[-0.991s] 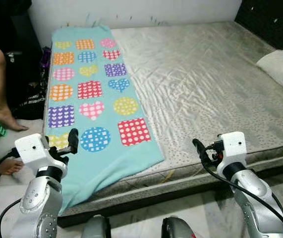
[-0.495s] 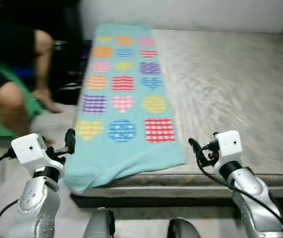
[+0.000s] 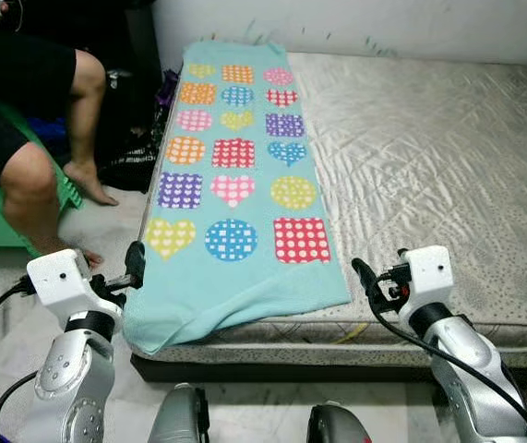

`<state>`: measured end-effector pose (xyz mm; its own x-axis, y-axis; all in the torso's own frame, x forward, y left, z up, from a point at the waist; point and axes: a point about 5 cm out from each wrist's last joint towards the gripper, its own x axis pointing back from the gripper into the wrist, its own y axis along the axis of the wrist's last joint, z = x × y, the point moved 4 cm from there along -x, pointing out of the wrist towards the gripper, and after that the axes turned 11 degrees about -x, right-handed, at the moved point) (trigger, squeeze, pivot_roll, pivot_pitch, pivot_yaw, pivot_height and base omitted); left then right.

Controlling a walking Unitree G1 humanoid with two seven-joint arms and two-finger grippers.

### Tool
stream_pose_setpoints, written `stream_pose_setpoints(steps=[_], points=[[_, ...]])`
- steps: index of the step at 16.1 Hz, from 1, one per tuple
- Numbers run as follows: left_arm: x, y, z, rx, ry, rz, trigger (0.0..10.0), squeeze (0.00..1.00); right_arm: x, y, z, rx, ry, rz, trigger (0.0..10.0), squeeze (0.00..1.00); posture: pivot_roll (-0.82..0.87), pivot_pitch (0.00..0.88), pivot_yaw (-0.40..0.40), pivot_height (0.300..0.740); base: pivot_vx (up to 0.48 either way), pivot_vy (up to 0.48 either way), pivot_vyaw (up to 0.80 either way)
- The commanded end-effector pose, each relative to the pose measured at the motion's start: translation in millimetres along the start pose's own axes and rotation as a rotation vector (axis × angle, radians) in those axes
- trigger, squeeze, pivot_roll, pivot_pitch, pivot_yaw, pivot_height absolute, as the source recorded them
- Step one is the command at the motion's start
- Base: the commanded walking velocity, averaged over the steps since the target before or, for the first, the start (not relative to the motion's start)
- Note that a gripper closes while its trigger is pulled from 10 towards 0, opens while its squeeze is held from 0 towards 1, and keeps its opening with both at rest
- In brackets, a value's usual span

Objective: Clean up the room

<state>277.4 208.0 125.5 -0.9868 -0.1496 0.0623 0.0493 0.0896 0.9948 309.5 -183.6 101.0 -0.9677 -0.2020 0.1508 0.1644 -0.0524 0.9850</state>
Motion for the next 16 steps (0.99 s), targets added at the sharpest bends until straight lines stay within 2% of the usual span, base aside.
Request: stream_pose_setpoints(steps=[1, 6, 10, 11, 14, 16], points=[[3.4, 2.1, 3.0, -0.008, 0.012, 0.003, 10.0, 0.0, 5.3, -0.5, 0.1, -0.005, 0.003, 0.004, 10.0, 0.0, -0.04, 0.142, -0.033, 0.626, 0.0, 0.0, 0.0], [8.0, 3.9, 7.8, -0.022, 0.037, 0.014, 10.0, 0.0, 9.9, -3.7, -1.8, 0.036, 0.018, 0.016, 10.0, 0.0, -0.03, 0.179, -0.033, 0.566, 0.0, 0.0, 0.0], [8.5, 7.9, 11.9, -0.049, 0.056, 0.002, 10.0, 0.0, 5.4, -0.8, -11.2, 0.062, 0.004, 0.018, 10.0, 0.0, -0.03, 0.194, -0.036, 0.566, 0.0, 0.0, 0.0], [8.3, 8.5, 11.5, -0.051, 0.057, 0.002, 10.0, 0.0, 5.1, 0.2, -11.0, 0.092, 0.015, 0.019, 10.0, 0.0, -0.03, 0.195, -0.036, 0.566, 0.0, 0.0, 0.0], [7.3, 8.8, 10.9, -0.054, 0.063, 0.002, 10.0, 0.0, 5.8, 1.0, -8.5, 0.097, 0.034, 0.01, 10.0, 0.0, -0.04, 0.198, -0.038, 0.538, 0.0, 0.0, 0.14], [6.8, 8.7, 9.4, -0.052, 0.062, 0.002, 10.0, 0.0, 5.6, 1.3, -8.8, 0.093, 0.036, 0.009, 10.0, 0.0, -0.04, 0.201, -0.04, 0.538, 0.0, 0.0, 0.0]])
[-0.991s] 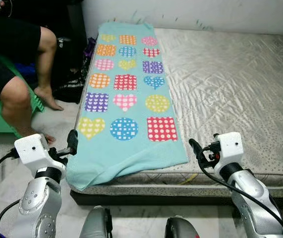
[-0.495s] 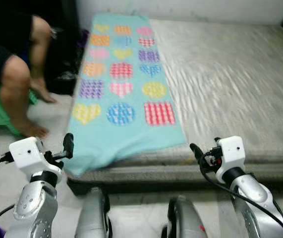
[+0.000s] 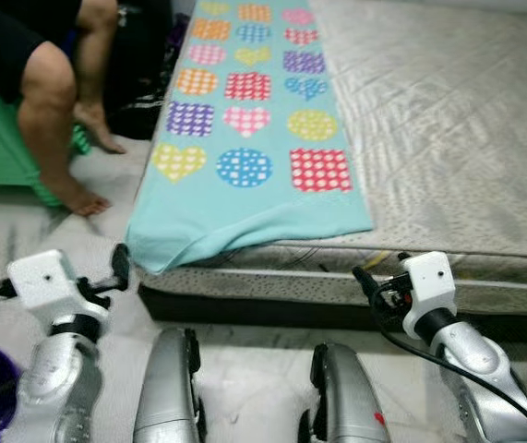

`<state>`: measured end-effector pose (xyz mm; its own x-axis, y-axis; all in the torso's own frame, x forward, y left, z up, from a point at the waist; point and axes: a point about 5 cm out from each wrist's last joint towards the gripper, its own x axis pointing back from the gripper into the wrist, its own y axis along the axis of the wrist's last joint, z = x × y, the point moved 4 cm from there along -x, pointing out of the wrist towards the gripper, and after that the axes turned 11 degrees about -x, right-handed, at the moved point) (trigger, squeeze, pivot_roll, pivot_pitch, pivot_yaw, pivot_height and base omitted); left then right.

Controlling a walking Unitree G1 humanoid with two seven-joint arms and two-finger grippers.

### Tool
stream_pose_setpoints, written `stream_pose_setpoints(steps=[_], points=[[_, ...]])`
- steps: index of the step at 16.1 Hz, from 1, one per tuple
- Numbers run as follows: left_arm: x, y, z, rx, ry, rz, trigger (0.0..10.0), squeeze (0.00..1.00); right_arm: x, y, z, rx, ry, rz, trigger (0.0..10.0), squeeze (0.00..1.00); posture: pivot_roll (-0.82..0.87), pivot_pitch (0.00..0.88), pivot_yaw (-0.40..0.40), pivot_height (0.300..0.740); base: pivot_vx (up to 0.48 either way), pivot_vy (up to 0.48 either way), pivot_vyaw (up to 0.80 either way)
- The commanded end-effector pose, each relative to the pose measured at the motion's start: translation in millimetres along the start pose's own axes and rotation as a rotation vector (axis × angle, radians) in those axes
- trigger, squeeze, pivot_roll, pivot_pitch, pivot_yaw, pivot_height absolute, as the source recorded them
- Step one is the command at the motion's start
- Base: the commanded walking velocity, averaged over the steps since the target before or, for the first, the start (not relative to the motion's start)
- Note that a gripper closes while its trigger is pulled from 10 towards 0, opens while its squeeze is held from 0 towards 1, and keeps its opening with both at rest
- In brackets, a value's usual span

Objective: Clean up the room

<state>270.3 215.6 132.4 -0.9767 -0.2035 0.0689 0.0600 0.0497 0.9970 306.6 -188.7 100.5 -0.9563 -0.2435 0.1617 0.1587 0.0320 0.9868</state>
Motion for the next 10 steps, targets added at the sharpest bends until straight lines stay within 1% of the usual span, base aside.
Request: stream_pose_setpoints(steps=[1, 4, 6, 10], points=[[0.8, 2.5, -0.6, -0.002, -0.001, -0.007, 10.0, 0.0, 1.5, 3.3, -4.5, 0.006, -0.008, -0.009, 10.0, 0.0, -0.04, 0.202, -0.041, 0.538, 0.0, 0.0, 0.0], [3.0, 5.3, -3.1, 0.009, -0.022, -0.022, 10.0, 0.0, -0.8, 12.0, 1.8, -0.005, 0.001, -0.036, 10.0, 0.0, -0.04, 0.21, -0.045, 0.538, 0.0, 0.0, 0.0], [5.0, 6.2, -5.4, 0.012, -0.032, -0.025, 10.0, 0.0, -0.7, 12.7, 6.3, -0.014, 0.006, -0.039, 10.0, 0.0, -0.03, 0.216, -0.047, 0.538, 0.266, 0.0, 0.0], [5.6, 6.4, -8.7, 0.019, -0.046, -0.023, 10.0, 0.0, 0.0, 9.8, 7.5, -0.019, 0.008, -0.03, 10.0, 0.0, -0.03, 0.228, -0.05, 0.538, 0.326, 0.0, 0.0]])
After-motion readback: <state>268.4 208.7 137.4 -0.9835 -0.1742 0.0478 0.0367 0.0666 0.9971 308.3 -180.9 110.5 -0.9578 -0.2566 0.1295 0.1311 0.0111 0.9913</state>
